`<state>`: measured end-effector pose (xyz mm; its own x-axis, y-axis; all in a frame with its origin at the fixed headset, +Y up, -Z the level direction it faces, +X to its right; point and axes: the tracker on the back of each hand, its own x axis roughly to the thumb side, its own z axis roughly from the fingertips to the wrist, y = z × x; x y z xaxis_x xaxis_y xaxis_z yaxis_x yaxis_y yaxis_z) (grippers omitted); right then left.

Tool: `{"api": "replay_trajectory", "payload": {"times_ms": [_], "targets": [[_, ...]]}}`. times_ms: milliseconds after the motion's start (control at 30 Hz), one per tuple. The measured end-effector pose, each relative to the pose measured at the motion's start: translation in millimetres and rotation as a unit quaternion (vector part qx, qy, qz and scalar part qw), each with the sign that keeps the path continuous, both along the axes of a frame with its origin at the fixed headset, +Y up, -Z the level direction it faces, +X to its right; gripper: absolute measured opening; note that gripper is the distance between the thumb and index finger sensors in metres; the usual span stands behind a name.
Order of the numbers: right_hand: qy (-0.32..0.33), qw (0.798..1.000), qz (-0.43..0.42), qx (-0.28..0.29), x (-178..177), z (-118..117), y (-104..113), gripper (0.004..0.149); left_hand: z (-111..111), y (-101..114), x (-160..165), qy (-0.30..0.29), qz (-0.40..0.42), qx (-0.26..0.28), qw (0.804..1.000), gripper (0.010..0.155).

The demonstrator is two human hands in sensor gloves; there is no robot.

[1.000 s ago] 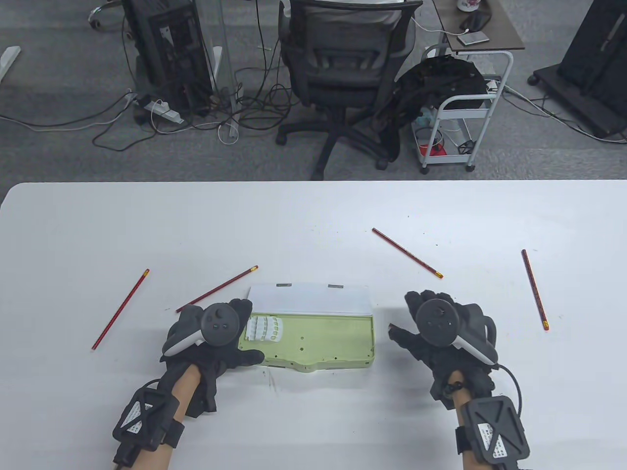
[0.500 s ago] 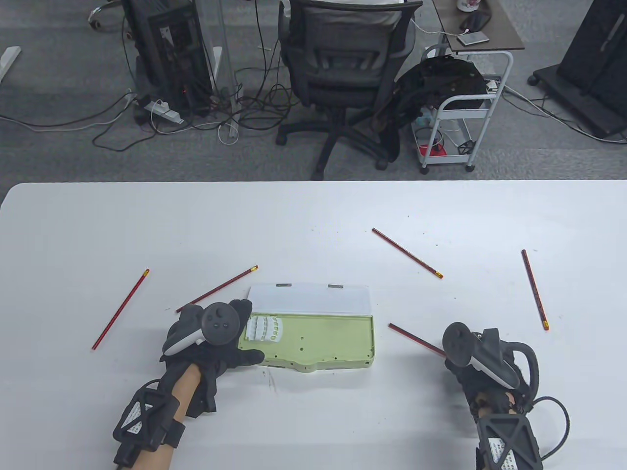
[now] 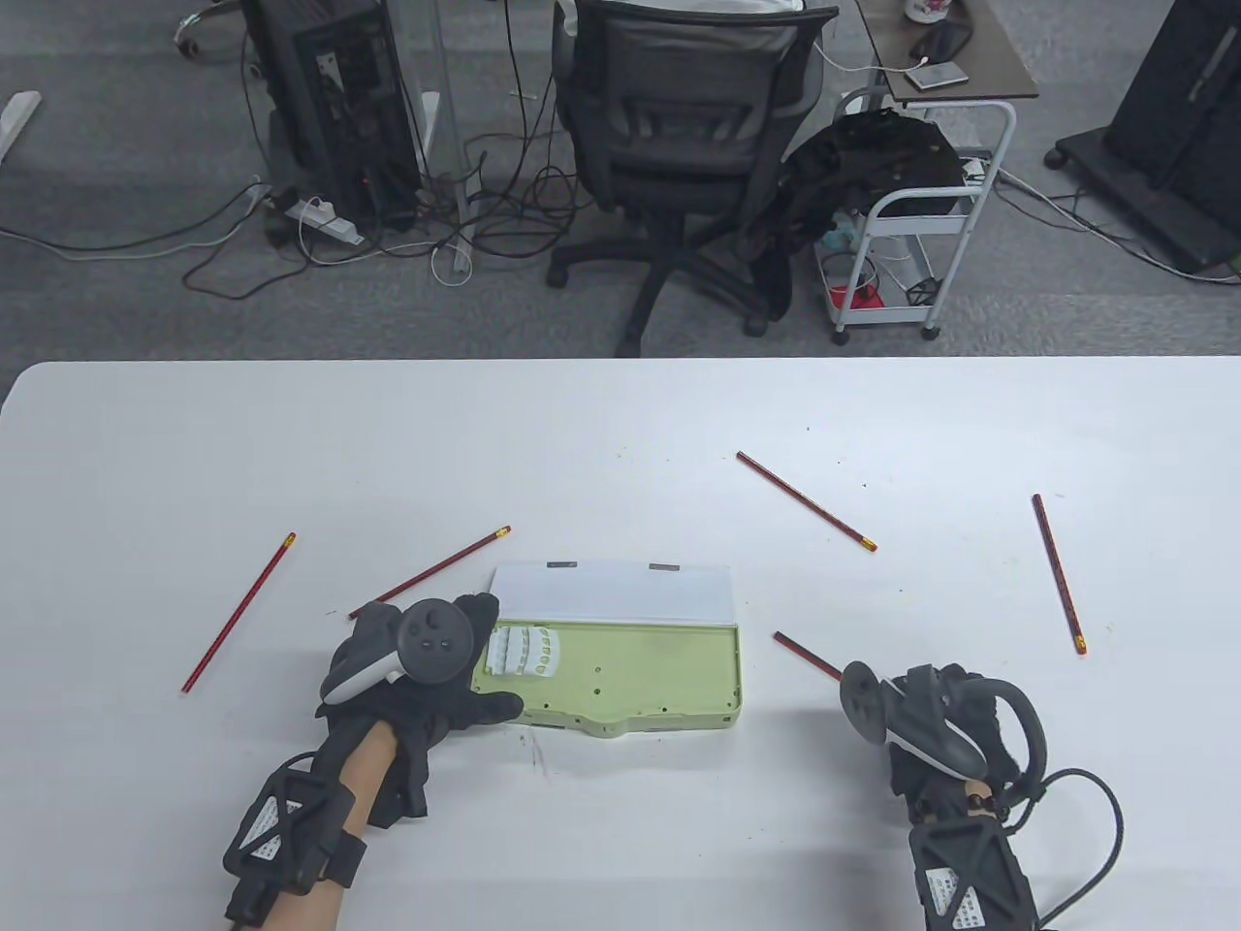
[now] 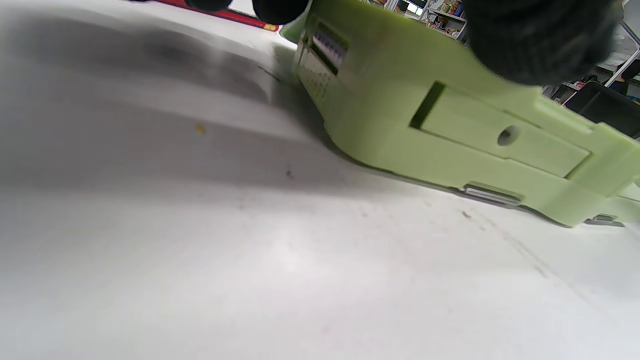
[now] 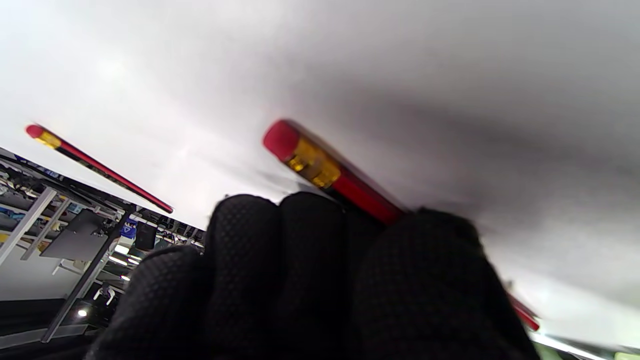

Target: Organize multifunction pencil case

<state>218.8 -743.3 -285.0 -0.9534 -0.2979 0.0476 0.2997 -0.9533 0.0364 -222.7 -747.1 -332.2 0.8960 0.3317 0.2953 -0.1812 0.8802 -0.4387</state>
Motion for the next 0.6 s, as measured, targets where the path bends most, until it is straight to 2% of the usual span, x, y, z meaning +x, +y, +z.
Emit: {"api": "replay_trajectory", "payload": {"times_ms": [367,600], "targets": [[0.025,0.999,0.023,-0.001,-10.4,2.4,-3.5,0.039,0.4,-0.1,-0.6,-0.001,0.001,0.0,1.0,0.109],[0.014,0.999,0.027,-0.032,-10.0,-2.5,-7.6,0.043,0.2,-0.2,-1.1,-0.001,0.005,-0.002,1.0,0.109]]}}
